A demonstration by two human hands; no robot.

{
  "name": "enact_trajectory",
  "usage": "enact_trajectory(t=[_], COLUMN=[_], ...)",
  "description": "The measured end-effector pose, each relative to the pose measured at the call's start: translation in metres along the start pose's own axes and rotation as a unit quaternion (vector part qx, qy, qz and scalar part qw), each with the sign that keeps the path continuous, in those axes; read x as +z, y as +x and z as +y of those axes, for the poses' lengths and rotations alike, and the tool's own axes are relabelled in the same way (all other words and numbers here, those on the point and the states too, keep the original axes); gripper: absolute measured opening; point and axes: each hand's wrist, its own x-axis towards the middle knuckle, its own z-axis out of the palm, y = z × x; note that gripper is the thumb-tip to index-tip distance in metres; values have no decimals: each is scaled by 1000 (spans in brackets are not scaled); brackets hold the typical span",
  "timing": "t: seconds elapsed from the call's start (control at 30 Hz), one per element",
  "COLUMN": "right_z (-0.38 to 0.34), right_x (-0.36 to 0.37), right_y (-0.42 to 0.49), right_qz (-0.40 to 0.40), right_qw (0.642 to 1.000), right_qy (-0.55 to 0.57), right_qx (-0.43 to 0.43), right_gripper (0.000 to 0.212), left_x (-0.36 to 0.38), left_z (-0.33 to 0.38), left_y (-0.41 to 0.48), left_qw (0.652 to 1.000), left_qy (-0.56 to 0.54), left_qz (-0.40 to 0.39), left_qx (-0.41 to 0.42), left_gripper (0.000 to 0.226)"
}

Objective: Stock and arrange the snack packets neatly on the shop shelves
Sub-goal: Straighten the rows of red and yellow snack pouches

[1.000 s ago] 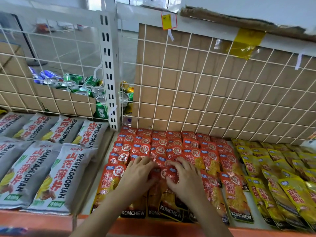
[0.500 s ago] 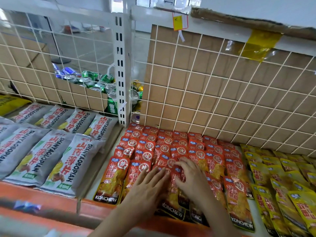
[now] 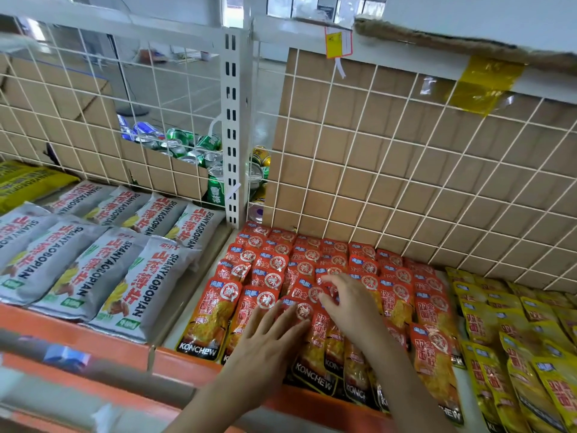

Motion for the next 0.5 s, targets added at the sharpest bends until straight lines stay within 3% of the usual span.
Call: enact_trajectory(t=[0.23,0.5], right_z=[0,-2], right_x=[9,7], right_y=[19,36], right_qz=[-27,-37], right_qw=[999,997], right_qy=[-47,-58], right_qx=[-6,-14], right_gripper=[40,31], left_x=[3,4], left_z=[-5,-16], left_y=[-5,-8], left_qw=[999,997], left_qy=[-1,-15], left_qz=[13,1], left_qx=[-49,-74], left_gripper=[67,62])
